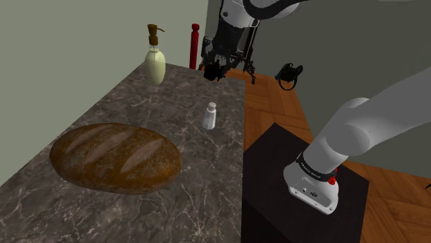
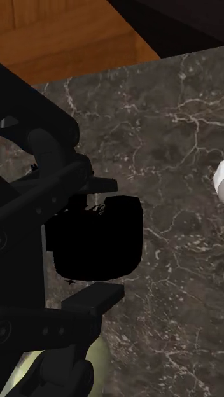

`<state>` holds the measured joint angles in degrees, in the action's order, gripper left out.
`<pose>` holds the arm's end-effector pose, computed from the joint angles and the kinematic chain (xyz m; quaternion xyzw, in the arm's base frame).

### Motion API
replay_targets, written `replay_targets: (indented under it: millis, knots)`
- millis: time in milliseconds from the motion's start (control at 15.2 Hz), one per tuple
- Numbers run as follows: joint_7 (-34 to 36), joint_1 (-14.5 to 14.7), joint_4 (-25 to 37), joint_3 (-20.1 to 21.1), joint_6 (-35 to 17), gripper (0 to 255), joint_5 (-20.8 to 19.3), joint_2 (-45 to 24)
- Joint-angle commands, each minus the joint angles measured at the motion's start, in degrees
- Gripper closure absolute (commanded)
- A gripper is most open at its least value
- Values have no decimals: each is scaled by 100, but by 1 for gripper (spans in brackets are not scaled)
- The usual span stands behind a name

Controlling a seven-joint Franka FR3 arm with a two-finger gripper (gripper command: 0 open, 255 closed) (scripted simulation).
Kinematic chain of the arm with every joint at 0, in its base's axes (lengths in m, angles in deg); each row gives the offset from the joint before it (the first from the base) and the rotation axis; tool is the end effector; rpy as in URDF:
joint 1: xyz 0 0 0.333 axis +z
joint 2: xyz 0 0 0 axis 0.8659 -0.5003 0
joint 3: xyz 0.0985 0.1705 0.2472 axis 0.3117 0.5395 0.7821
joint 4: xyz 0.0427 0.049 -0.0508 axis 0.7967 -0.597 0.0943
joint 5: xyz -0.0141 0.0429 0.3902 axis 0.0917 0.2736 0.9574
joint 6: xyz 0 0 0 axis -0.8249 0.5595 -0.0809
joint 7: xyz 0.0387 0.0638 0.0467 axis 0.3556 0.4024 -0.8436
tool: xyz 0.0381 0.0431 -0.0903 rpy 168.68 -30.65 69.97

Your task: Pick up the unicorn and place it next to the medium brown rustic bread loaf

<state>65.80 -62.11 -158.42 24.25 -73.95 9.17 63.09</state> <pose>0.4249 0.1187 0.4943 -0.9057 0.4128 -0.0524 0.0805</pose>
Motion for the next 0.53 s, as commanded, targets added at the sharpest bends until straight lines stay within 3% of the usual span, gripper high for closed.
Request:
replay_targets:
  millis: [0, 462]
  knots:
    - [184, 125, -245, 128, 29, 255, 101, 303]
    - [916, 644, -861, 648, 289, 255, 518, 1296]
